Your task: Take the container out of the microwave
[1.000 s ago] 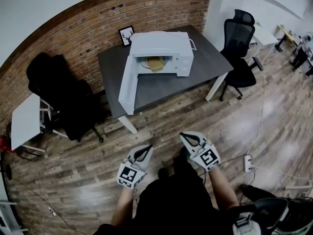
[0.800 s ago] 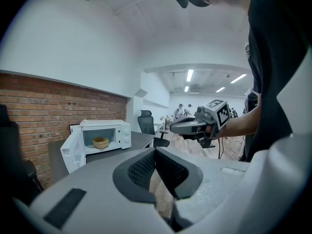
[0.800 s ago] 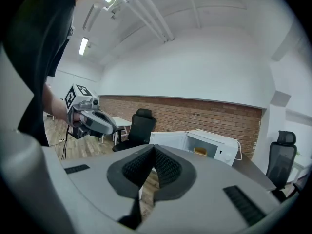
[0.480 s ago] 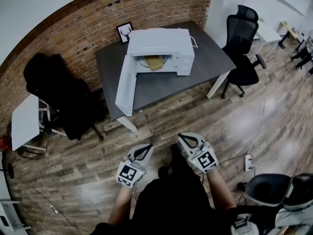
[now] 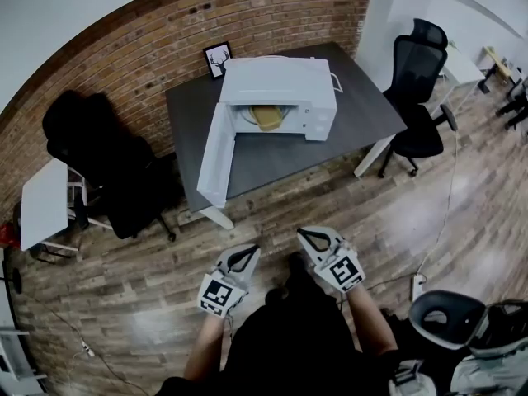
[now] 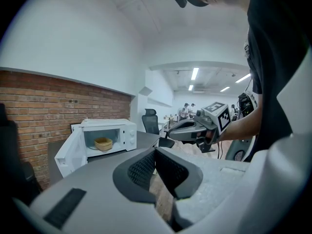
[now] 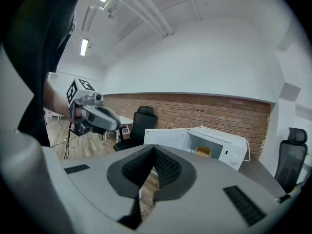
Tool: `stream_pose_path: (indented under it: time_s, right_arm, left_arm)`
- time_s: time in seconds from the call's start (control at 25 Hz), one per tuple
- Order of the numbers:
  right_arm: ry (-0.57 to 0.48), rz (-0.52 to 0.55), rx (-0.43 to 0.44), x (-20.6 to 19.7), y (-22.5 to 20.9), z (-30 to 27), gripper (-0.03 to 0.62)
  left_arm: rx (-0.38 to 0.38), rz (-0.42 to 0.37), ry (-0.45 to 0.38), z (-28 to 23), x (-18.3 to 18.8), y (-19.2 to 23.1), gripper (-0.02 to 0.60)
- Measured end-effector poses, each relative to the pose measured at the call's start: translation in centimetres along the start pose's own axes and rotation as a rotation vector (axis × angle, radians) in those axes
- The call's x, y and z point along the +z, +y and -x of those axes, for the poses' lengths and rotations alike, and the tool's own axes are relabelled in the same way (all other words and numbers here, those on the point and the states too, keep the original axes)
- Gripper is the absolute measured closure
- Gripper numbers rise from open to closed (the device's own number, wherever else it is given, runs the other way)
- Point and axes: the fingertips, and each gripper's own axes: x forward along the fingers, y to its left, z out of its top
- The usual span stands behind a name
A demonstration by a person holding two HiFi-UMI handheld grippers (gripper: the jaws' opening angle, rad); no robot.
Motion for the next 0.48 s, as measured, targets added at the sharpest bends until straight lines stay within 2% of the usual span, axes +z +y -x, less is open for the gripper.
stream_pose_path:
  time_s: [0.48]
  right_arm:
    - [-0.040,-0.007,0.093,0.8,-2.8,-3.6,0.597]
  left_arm:
    - [0.080,0.003,0.019,-1.9,1.1,2.2,0.578]
